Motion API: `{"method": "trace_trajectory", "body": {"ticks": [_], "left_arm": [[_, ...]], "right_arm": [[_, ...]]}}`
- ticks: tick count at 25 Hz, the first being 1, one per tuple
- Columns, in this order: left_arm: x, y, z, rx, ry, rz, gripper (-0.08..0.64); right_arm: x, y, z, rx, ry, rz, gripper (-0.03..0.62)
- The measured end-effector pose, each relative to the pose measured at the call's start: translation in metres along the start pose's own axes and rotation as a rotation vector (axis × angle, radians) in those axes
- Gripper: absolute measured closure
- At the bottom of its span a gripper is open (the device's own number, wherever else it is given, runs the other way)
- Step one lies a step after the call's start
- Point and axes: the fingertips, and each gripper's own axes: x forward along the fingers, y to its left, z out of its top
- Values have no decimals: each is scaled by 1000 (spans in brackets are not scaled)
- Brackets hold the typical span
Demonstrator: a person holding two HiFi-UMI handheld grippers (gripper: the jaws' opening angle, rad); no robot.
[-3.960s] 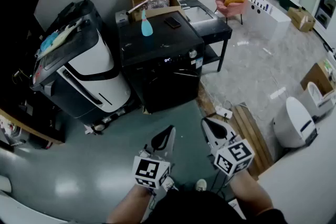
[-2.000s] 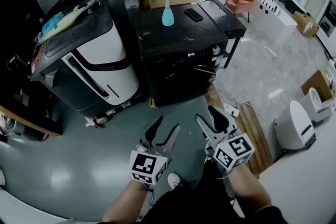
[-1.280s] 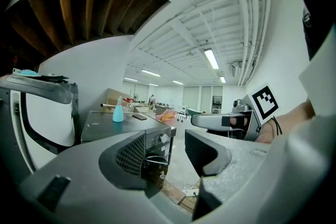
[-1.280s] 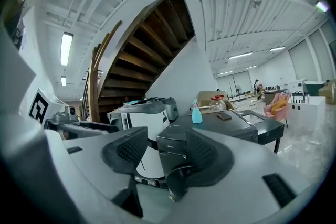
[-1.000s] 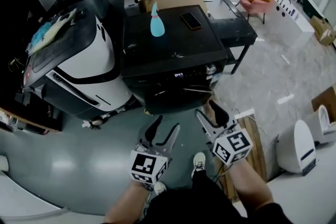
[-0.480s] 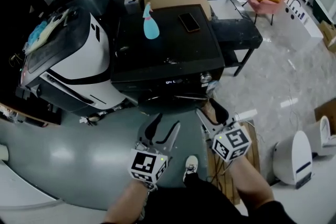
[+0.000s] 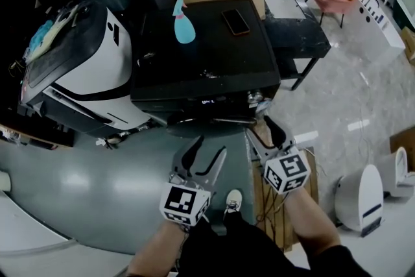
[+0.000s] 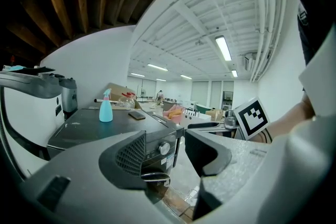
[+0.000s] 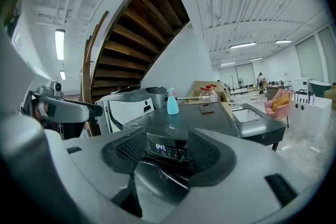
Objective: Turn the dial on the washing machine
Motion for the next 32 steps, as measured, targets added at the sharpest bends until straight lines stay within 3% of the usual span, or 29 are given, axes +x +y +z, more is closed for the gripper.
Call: {"method": "trace_trajectory", "body": {"ticks": [12, 18, 24, 32], "left_arm": [[40, 21, -33, -11, -4, -84, 345], [68, 36, -61, -25, 18, -97, 344], [88, 44, -86, -49, 42, -100, 344], [106, 47, -110, -30, 68, -106, 343]], "right_arm": [[45, -37, -35, -82, 33, -112, 345], [75, -62, -72, -133, 48, -145, 339], [93, -82, -98, -188, 131, -202, 334], [113, -110, -121, -280, 161, -225, 330]]}}
